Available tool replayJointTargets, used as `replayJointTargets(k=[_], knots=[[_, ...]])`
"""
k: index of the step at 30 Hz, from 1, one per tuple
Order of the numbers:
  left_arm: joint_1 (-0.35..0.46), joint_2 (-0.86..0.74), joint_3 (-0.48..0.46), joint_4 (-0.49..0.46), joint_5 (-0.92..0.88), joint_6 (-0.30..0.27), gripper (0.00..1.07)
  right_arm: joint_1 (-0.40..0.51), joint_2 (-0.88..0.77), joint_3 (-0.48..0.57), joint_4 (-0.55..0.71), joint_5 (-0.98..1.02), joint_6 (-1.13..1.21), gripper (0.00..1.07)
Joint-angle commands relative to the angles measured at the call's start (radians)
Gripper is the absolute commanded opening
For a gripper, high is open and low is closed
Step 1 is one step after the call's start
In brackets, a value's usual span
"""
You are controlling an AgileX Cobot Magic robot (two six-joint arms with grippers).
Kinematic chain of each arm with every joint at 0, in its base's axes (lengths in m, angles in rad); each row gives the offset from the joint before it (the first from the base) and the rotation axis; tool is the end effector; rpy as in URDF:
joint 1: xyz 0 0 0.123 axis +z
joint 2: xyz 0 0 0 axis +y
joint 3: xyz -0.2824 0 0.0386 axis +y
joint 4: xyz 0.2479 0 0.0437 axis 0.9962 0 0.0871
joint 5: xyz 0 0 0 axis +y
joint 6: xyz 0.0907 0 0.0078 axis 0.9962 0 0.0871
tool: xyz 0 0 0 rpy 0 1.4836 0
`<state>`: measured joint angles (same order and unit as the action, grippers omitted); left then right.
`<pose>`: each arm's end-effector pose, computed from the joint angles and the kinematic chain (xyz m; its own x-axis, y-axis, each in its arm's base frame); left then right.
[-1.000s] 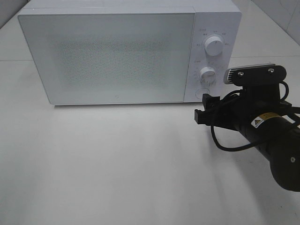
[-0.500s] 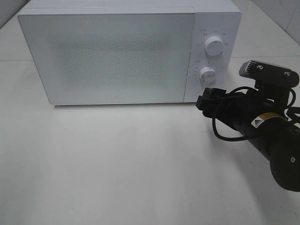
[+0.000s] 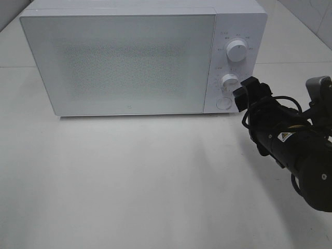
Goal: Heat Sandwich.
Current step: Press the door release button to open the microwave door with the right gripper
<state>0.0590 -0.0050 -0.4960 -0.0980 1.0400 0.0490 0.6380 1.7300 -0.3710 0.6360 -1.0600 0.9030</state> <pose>-0.0040 -0.0079 0.2780 -0.4340 -0.0264 -0.9005 0.0168 0.9992 -0.0373 0.2304 0.1121 0.1387 -0.1844 0.8735 -0.4506 0.1964 0.4820 0.8539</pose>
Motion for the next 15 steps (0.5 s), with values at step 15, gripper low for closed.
replayJointTargets(k=[15], knots=[[-0.008, -0.026, 0.002, 0.000, -0.004, -0.007, 0.98, 0.004, -0.004, -0.001, -0.005, 0.109, 0.517, 0.57]])
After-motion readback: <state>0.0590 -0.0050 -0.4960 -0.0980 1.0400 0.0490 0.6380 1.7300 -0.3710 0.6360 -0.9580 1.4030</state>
